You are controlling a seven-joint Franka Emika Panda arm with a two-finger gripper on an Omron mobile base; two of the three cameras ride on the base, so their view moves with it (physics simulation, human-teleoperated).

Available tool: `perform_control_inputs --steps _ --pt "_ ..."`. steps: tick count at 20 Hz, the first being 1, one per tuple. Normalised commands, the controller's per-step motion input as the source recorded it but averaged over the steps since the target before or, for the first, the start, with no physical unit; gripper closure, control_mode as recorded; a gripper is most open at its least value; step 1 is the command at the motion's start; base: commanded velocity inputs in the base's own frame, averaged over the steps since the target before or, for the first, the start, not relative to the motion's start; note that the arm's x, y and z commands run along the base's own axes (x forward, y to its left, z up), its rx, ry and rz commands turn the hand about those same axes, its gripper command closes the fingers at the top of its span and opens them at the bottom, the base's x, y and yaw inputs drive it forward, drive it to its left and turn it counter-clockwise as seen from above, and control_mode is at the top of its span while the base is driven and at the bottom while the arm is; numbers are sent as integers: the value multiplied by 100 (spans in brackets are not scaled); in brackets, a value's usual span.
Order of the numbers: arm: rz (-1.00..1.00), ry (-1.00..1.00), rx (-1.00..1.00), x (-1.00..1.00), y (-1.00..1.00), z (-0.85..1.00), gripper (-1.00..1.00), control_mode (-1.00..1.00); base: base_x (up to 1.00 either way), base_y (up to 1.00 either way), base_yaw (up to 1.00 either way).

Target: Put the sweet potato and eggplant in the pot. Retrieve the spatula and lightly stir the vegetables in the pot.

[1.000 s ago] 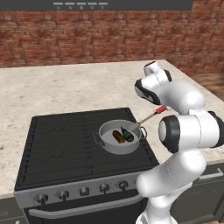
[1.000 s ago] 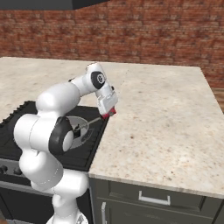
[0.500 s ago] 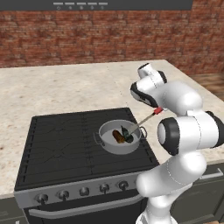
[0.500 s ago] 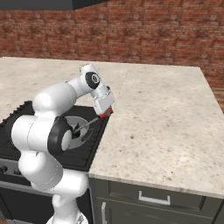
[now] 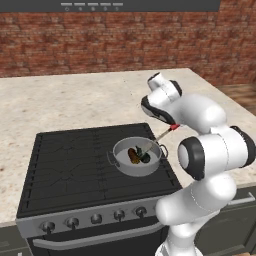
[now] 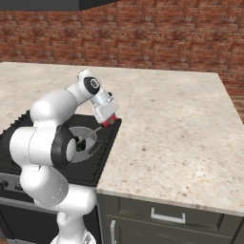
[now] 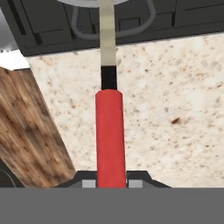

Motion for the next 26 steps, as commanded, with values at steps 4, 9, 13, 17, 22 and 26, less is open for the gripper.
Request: perform_control_inputs --steps 4,9,13,17,22,26 --pt "2 0 -4 -1 35 4 100 -100 0 0 0" --pt "1 0 0 -1 10 28 100 -100 0 0 0" --pt "2 0 0 -10 6 14 100 -100 0 0 0" --pt "3 0 -2 -4 33 -4 100 -100 0 0 0" --pt "0 0 -4 0 2 -13 100 -100 0 0 0" --pt "0 0 0 0 -34 0 100 -100 0 0 0"
